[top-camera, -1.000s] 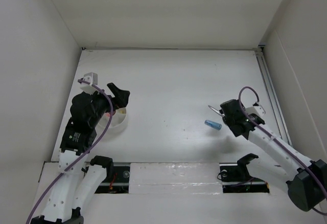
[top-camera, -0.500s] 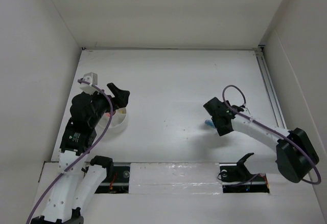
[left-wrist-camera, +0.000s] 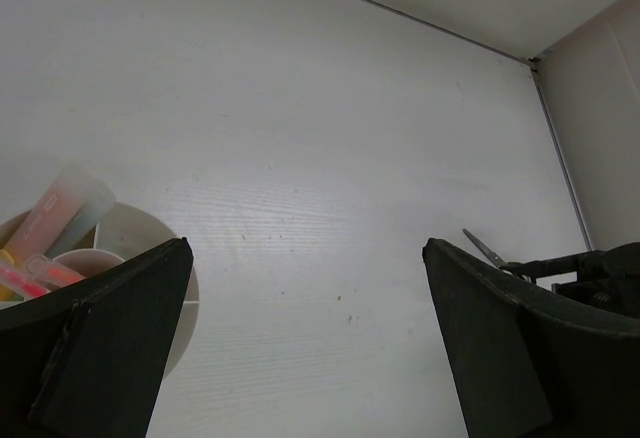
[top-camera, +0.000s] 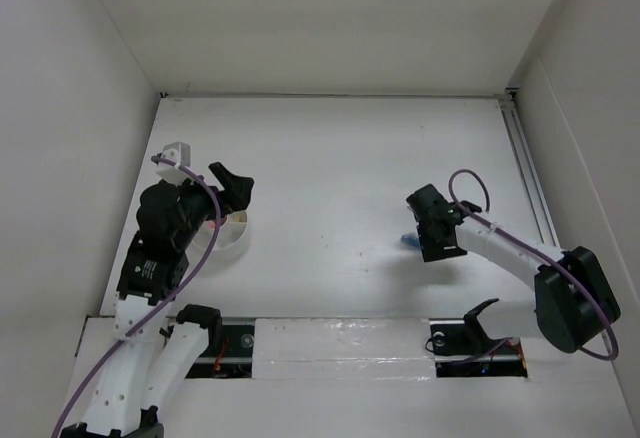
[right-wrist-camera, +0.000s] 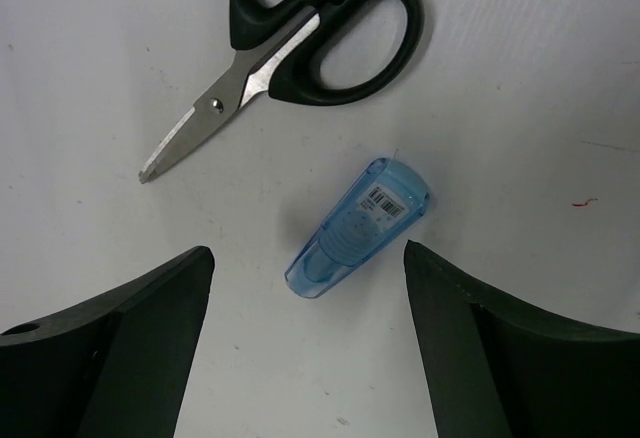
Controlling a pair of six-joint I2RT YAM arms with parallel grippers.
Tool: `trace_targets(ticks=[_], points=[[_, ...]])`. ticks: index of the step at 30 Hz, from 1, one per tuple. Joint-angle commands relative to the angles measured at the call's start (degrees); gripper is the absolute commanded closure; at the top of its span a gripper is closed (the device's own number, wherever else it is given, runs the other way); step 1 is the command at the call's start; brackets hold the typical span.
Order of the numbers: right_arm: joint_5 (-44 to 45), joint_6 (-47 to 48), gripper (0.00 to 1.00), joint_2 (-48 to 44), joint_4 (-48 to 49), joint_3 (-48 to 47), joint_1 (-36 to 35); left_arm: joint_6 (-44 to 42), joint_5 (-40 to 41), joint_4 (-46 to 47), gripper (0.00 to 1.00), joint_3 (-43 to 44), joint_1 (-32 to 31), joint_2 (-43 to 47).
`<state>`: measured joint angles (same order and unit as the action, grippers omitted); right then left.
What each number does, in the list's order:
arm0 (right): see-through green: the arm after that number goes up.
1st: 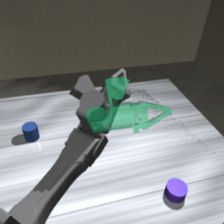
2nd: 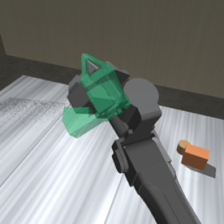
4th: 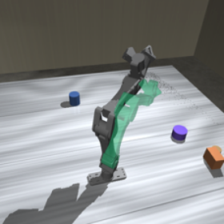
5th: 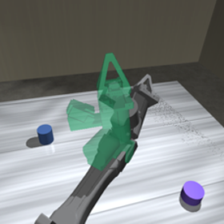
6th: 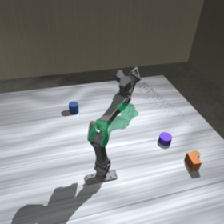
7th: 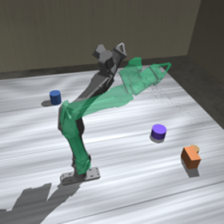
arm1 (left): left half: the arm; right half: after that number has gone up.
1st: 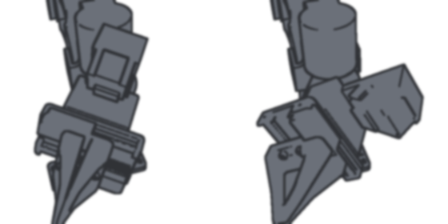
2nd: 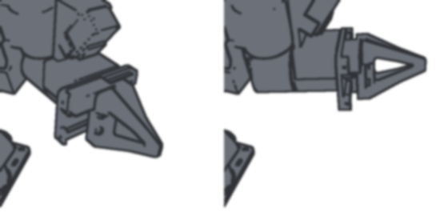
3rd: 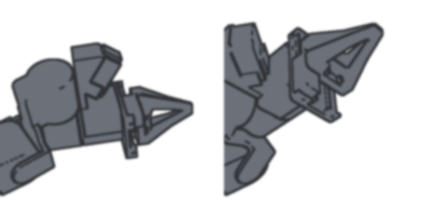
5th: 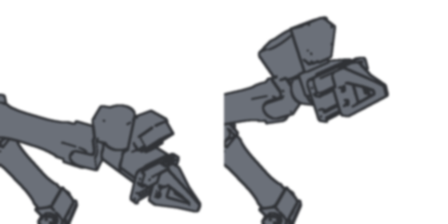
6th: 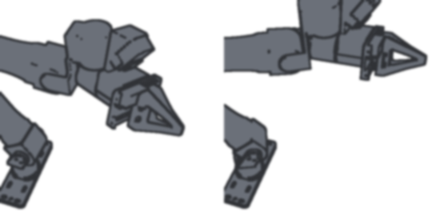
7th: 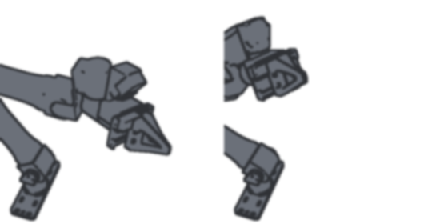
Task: Sort the stationery into containers
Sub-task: Pick up the stationery from the center of the board.
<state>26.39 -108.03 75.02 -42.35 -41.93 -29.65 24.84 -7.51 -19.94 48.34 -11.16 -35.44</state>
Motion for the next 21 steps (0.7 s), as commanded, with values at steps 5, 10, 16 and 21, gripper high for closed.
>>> trace_targets(ticks=[5,10,16,21], points=[[-4.6,-2.5,0.21,-1.2,-1.5,1.9,3.6,-0.8,-0.3,2.0,0.00,-0.1,-0.1,1.8],[-5.1,-3.1,0.21,-0.7,-2.0,3.7,3.6,-0.8,-0.3,2.0,0.00,-0.1,-0.1,1.2],[-5.8,-1.2,0.25,-0.1,-2.7,3.7,5.6,-0.8,-0.3,2.0,0.00,0.4,-0.1,1.2],[-7.5,4.0,0.42,2.5,-2.0,1.6,7.9,-0.8,-0.3,2.0,0.00,0.4,-0.1,1.7]])
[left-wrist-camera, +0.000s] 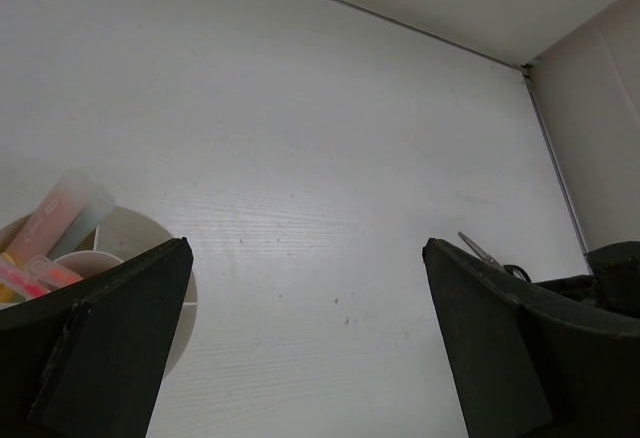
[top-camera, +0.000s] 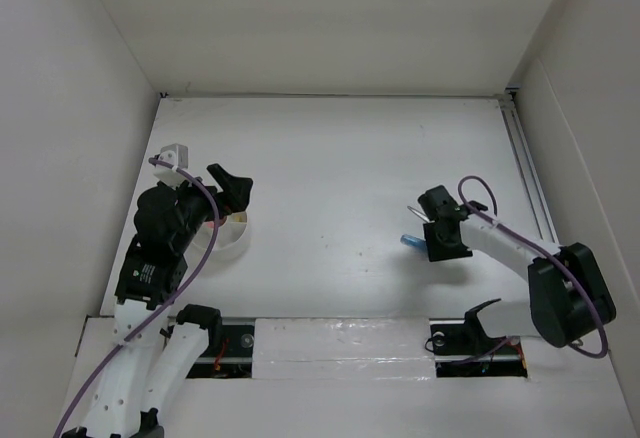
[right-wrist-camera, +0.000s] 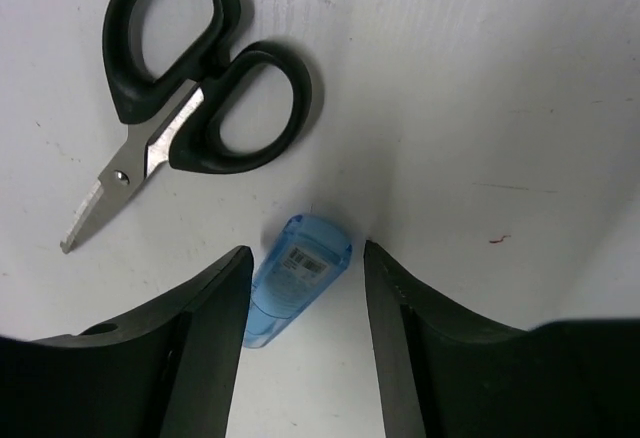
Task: Sort the stationery into containers
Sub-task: Pick up the stationery from the center of the board.
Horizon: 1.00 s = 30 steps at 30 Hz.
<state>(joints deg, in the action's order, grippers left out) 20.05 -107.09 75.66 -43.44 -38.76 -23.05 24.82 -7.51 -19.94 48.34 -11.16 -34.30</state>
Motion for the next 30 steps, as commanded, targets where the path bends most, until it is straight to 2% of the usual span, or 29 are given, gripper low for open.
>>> trace_targets(ticks=[1,8,17,20,22,23,26,27,28,30], points=[[-1.2,4.0,0.47,2.6,-1.5,-2.9,2.1,-0.8,-0.3,2.0,0.00,0.4,-0.1,0.6],[-4.3,12.6,0.48,10.8,-4.1,-9.9,2.7,-0.8,-0.3,1.5,0.00,1.5,-0.1,-0.6],[-7.0,13.3,0.51,16.4,-3.9,-12.0,2.0,-0.8,0.2,0.9,0.00,1.5,-0.1,0.0],[-7.0,12.1,0.58,18.6,-4.6,-13.5,0.5,-0.8,0.2,0.9,0.00,1.5,-0.1,0.0],[-7.6,12.1,0.71,19.7,-4.6,-13.5,-0.1,-0.8,0.2,0.9,0.00,2.0,-0.1,0.0],[-8.1,12.1,0.71,19.7,-5.2,-14.1,-0.1,-0.8,0.2,0.4,0.00,2.0,-0.6,0.0],[-8.1,10.5,0.80,20.4,-5.3,-14.1,-0.7,-0.8,0.8,0.3,0.00,2.0,-1.2,0.0],[-8.1,10.0,0.84,20.4,-4.6,-13.4,-0.7,-0.8,1.4,0.3,0.00,2.0,-1.2,0.0],[-8.6,10.0,0.94,20.4,-3.8,-12.8,-0.7,-0.8,1.4,0.3,0.00,2.0,-1.2,0.0],[-8.6,10.0,1.00,19.0,-3.1,-12.2,-1.3,-0.8,1.4,-0.2,0.00,2.0,-1.2,0.5]])
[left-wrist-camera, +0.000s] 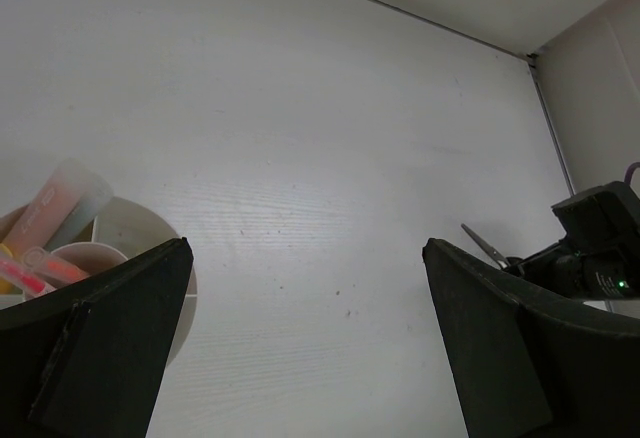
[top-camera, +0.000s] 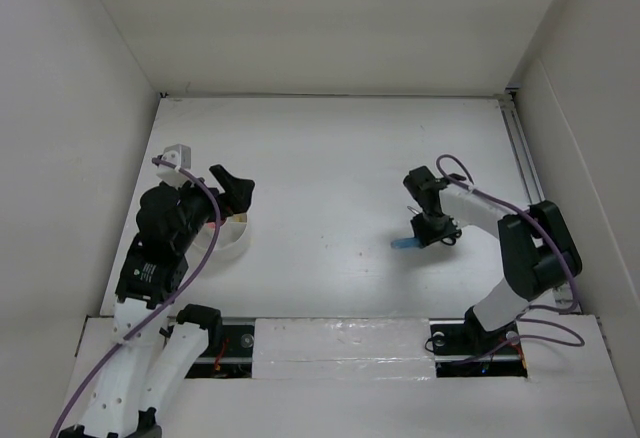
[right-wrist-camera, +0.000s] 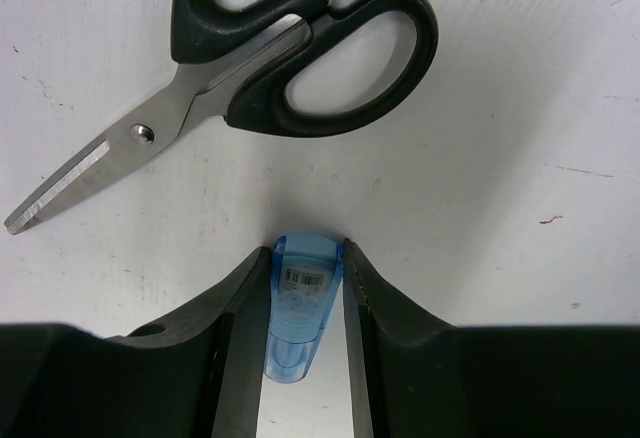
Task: Sort the stationery into containers
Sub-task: Pick up the stationery from the center of the board.
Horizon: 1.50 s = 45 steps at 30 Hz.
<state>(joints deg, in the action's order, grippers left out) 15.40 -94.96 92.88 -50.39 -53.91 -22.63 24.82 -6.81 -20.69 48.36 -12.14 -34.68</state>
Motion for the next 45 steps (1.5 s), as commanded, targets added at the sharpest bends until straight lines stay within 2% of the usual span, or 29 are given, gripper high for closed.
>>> trace_targets(ticks=[1,6,11,15,19,25,30,37,41,45], points=[[-4.0,-2.7,1.00,1.3,4.9,2.9,-1.7,-0.8,0.7,0.6,0.00,2.0,-0.3,0.9],[0.6,1.6,1.00,-4.1,10.1,4.1,-3.9,-0.8,-0.8,1.1,0.00,2.0,-0.3,1.5],[5.6,6.3,1.00,-13.8,14.4,4.3,-5.8,-1.4,-3.9,2.2,0.00,1.5,-0.3,2.0],[8.0,10.8,1.00,-14.5,12.7,0.3,-8.0,-1.4,-8.7,4.3,0.00,1.0,-0.3,0.9],[9.7,16.7,1.00,-11.9,14.2,-5.3,-11.8,-1.9,-20.0,7.8,0.00,-0.2,-0.3,0.4],[16.1,29.2,1.00,-6.6,15.7,-19.9,-22.3,-2.4,-29.6,10.4,0.00,-2.5,-0.3,-1.5],[16.2,38.4,1.00,-2.9,19.6,-30.4,-27.2,-2.4,-31.2,10.9,0.00,-3.0,-0.3,-3.1],[10.6,44.3,1.00,-2.2,30.9,-33.5,-30.3,-2.4,-32.1,10.9,0.00,-3.5,-0.3,-3.1],[7.1,47.5,1.00,-1.1,33.3,-36.7,-32.6,-2.4,-31.0,10.9,0.00,-3.5,-0.3,-3.1],[7.6,50.4,1.00,0.9,33.0,-40.6,-36.8,-2.4,-29.4,10.3,0.01,-3.5,-0.3,-2.6]])
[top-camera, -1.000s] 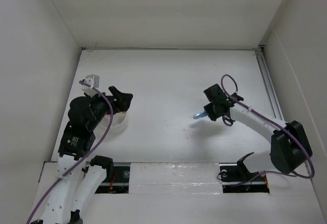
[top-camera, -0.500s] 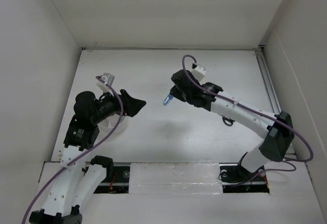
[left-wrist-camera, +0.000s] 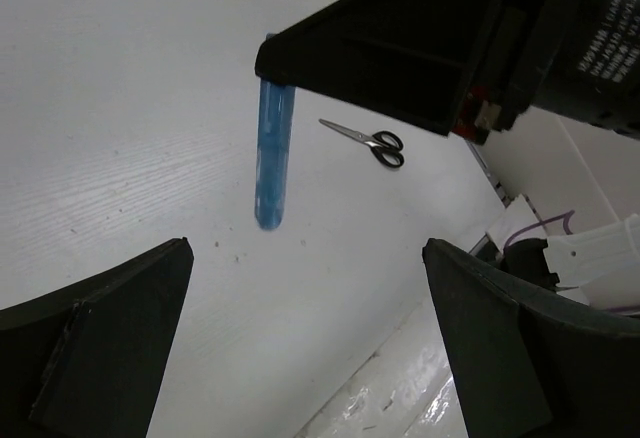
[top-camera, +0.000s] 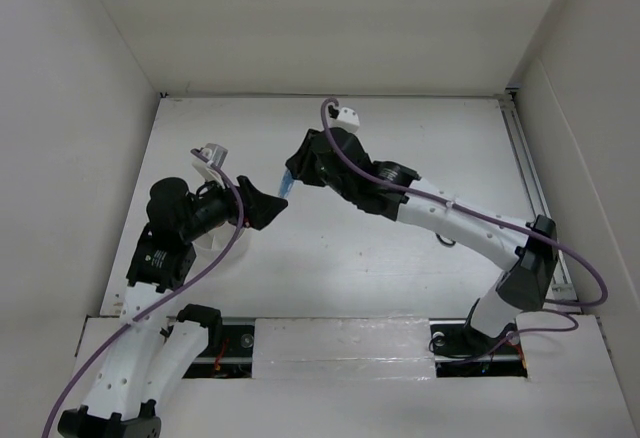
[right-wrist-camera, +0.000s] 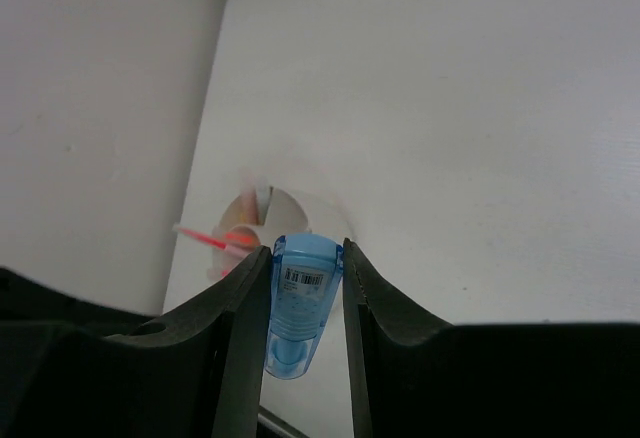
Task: Sort the stationery into containers
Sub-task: Pick up the stationery from the center of the board, then place the stationery in the storage box.
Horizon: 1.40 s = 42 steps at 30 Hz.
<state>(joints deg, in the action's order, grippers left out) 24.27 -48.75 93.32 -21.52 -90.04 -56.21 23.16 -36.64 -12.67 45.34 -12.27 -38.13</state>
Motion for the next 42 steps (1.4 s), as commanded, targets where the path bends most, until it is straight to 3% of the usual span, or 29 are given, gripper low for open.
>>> trace_targets(ticks=[1,8,18,28,33,37,41,42], points=[[-1.2,4.7,1.00,1.2,4.1,-4.5,-3.9,-0.7,1.0,1.8,0.01,-0.5,-0.1,0.9],[-1.2,5.2,1.00,1.2,5.2,-5.3,-6.9,-0.7,5.6,0.6,0.07,-0.5,-0.1,0.9],[-3.3,6.3,1.00,0.6,6.4,-4.8,-8.0,-0.7,6.1,0.1,0.44,-0.5,-0.1,0.9],[-5.2,7.4,1.00,1.2,7.5,-5.9,-10.1,-0.7,6.1,0.1,0.48,0.0,-0.1,0.9],[-5.2,7.4,1.00,1.7,7.5,-5.9,-10.1,-0.7,6.1,0.1,0.69,0.0,-0.1,0.3],[-6.4,7.4,1.00,2.2,8.0,-5.9,-10.1,-0.7,6.7,0.1,0.80,0.5,-0.1,0.9],[-7.0,8.6,1.00,2.7,8.0,-6.5,-10.6,-0.2,12.4,-1.2,1.00,1.1,-0.1,2.2],[-7.0,8.6,1.00,3.3,8.0,-6.5,-10.6,0.5,14.0,-1.2,1.00,1.1,-0.1,2.2]])
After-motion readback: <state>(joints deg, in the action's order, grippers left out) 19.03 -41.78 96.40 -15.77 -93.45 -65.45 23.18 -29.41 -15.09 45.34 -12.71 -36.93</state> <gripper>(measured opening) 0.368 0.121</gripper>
